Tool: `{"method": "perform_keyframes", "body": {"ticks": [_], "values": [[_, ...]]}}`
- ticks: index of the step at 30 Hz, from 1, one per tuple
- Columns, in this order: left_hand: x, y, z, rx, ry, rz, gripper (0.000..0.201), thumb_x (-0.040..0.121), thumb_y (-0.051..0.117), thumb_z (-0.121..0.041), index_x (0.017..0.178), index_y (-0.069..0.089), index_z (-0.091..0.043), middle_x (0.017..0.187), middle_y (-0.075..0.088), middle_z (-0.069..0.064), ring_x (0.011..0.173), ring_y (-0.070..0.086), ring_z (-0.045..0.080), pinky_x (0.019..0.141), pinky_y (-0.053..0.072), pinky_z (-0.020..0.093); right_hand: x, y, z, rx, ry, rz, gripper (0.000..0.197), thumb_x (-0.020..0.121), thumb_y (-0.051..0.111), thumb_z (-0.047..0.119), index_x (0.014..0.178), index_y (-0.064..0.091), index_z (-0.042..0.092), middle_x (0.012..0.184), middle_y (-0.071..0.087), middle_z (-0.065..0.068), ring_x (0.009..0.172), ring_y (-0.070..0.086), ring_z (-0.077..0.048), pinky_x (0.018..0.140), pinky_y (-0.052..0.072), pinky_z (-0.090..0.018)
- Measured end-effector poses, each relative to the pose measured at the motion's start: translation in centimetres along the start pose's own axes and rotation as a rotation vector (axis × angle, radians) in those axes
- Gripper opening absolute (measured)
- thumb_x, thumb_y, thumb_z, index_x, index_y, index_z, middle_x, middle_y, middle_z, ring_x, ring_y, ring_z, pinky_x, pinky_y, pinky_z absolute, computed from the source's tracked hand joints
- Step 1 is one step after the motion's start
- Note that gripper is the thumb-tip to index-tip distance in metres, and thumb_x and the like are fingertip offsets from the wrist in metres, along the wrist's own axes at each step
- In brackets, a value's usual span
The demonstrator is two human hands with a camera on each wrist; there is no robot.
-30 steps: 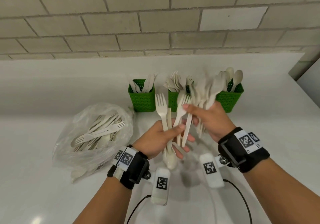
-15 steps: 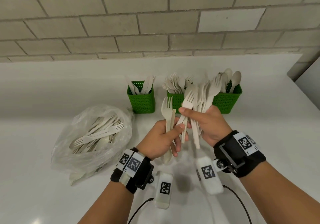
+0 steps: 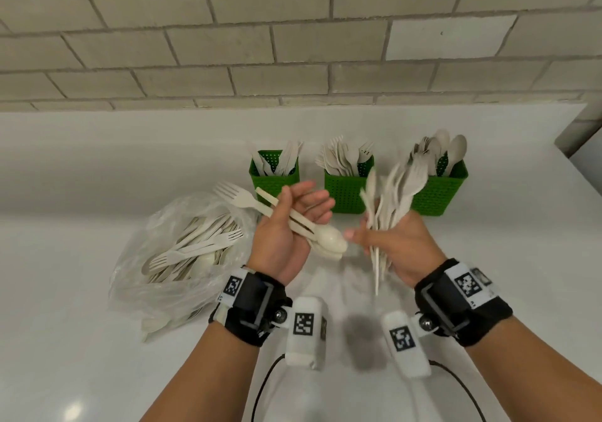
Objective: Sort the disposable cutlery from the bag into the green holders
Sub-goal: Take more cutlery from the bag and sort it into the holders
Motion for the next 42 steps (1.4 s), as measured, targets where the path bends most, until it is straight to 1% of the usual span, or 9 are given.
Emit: {"method": "perform_keyframes", "body": {"ticks": [5, 12, 18, 22, 29, 31, 34, 37, 42], "values": [[0.2, 1.2, -1.0, -0.087, 0.015, 0.020, 0.036, 0.104, 0.031, -0.034, 0.115, 0.059, -0.014, 0.093, 0.071, 0.004, 0.092, 0.069, 0.019, 0.089, 0.055, 0.031, -1.2, 2.3, -1.6, 0.082, 0.069, 0.071, 0.042, 0.064, 0.082, 0.012, 0.101, 0.067, -0.002, 0.079, 0.065, -0.011, 0.061, 0.056, -0.015, 0.051, 0.046, -0.024], [0.0, 1.0, -1.2, -0.097, 0.028, -0.005, 0.033, 0.106, 0.030, -0.026, 0.113, 0.058, -0.009, 0.092, 0.073, 0.006, 0.091, 0.071, 0.021, 0.084, 0.058, 0.032, -0.4, 0.8, -0.6, 0.266, 0.148, -0.113, 0.021, 0.077, 0.070, -0.002, 0.084, 0.059, 0.014, 0.068, 0.068, 0.000, 0.062, 0.068, -0.018, 0.047, 0.046, -0.022], [0.0, 0.8, -1.6, -0.064, 0.089, 0.006, 0.023, 0.100, 0.038, -0.021, 0.107, 0.057, -0.009, 0.085, 0.073, 0.004, 0.085, 0.072, 0.019, 0.081, 0.057, 0.031, -1.2, 1.7, 0.0, 0.430, 0.175, -0.027, 0.026, 0.056, 0.080, 0.017, 0.077, 0.066, 0.017, 0.097, 0.075, -0.007, 0.065, 0.070, -0.015, 0.043, 0.046, -0.018], [-0.5, 1.1, -0.8, 0.010, 0.082, 0.057, 0.025, 0.098, 0.040, -0.021, 0.106, 0.058, -0.007, 0.089, 0.074, 0.008, 0.092, 0.071, 0.023, 0.085, 0.056, 0.033, -0.8, 1.0, 0.1, 0.214, 0.163, -0.184, 0.014, 0.074, 0.079, 0.011, 0.082, 0.070, 0.006, 0.070, 0.072, -0.005, 0.049, 0.059, -0.012, 0.046, 0.047, -0.021], [0.1, -1.0, -2.0, 0.048, 0.092, -0.078, 0.034, 0.105, 0.034, -0.026, 0.115, 0.058, -0.005, 0.100, 0.072, 0.013, 0.100, 0.068, 0.028, 0.092, 0.054, 0.036, 0.0, -1.7, 1.3, 0.168, 0.049, -0.317, 0.017, 0.079, 0.073, -0.004, 0.082, 0.062, 0.008, 0.071, 0.073, -0.006, 0.041, 0.054, -0.012, 0.046, 0.049, -0.022], [0.4, -1.8, -3.5, 0.280, 0.191, -0.117, 0.033, 0.106, 0.032, -0.020, 0.116, 0.059, -0.003, 0.105, 0.072, 0.013, 0.103, 0.067, 0.025, 0.092, 0.052, 0.033, 0.1, -2.6, 1.7, 0.095, 0.023, -0.342, 0.018, 0.078, 0.073, -0.006, 0.076, 0.063, 0.009, 0.074, 0.070, -0.012, 0.041, 0.053, -0.014, 0.046, 0.049, -0.023], [0.1, -1.3, -4.6, 1.016, 0.354, -0.005, 0.030, 0.106, 0.035, -0.017, 0.114, 0.063, -0.009, 0.110, 0.070, 0.004, 0.106, 0.064, 0.014, 0.090, 0.045, 0.015, 0.4, -3.4, 1.8, -0.090, 0.018, -0.340, 0.013, 0.077, 0.074, -0.003, 0.072, 0.068, 0.006, 0.074, 0.068, -0.025, 0.042, 0.055, -0.018, 0.049, 0.051, -0.028], [-0.4, 0.0, -3.1, 1.582, 0.364, 0.181, 0.040, 0.105, 0.033, -0.036, 0.115, 0.064, -0.014, 0.106, 0.066, 0.005, 0.101, 0.059, 0.021, 0.089, 0.044, 0.031, 0.6, -3.0, 1.6, -0.285, -0.001, -0.273, 0.005, 0.076, 0.075, -0.002, 0.076, 0.070, -0.002, 0.065, 0.067, -0.020, 0.041, 0.058, -0.018, 0.047, 0.050, -0.028], [-1.1, 1.5, 1.4, 1.605, 0.187, 0.466, 0.030, 0.102, 0.046, -0.026, 0.130, 0.055, -0.017, 0.112, 0.069, 0.003, 0.097, 0.063, 0.021, 0.078, 0.043, 0.026, 1.0, -1.7, 1.2, -0.389, -0.014, -0.187, 0.015, 0.076, 0.073, -0.007, 0.070, 0.066, 0.004, 0.056, 0.064, -0.006, 0.042, 0.059, -0.018, 0.044, 0.051, -0.030]]}}
Point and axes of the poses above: each hand's wrist, its own x-axis towards the middle knuckle, its own y-axis out of the palm, z = x × y, the point moved 6 cm from there along x, towards the middle knuckle
